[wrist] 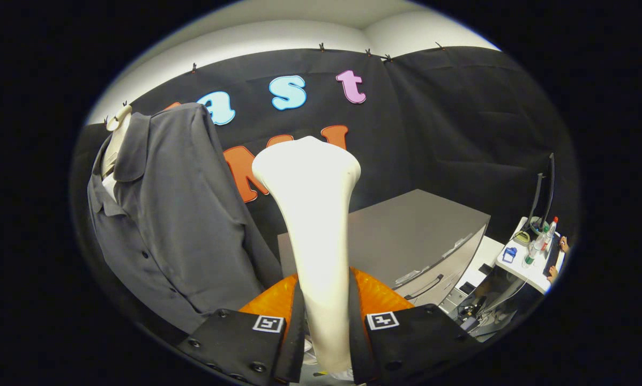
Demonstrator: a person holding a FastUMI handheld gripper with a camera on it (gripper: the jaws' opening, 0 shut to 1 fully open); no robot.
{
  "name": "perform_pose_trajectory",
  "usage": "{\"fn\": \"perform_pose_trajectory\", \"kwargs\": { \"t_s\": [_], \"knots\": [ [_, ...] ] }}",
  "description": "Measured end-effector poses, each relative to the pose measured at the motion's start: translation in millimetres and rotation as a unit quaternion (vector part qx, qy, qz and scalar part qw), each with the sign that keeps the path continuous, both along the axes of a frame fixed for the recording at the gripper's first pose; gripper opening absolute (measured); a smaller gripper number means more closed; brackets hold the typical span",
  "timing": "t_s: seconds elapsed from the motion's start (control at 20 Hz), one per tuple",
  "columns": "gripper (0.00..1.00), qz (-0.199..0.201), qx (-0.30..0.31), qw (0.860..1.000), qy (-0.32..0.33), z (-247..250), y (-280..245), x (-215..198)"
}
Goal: Iron the clothes twice with a garment steamer, once on the left side and once on the right side.
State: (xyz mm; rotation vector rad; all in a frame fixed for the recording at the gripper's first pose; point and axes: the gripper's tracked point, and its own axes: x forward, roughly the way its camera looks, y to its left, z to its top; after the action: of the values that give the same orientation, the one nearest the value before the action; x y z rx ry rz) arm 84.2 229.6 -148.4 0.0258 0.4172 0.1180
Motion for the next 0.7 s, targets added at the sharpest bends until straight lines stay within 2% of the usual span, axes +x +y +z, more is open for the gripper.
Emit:
{"fn": "perform_pose_trajectory", "kwargs": {
  "t_s": [0.2,0.7],
  "knots": [
    [0.42,0.004,0.005,1.0,-0.013,16,32,-19],
    [0.42,0.068,0.001,0.997,-0.037,43,128,-44]
  ]
}}
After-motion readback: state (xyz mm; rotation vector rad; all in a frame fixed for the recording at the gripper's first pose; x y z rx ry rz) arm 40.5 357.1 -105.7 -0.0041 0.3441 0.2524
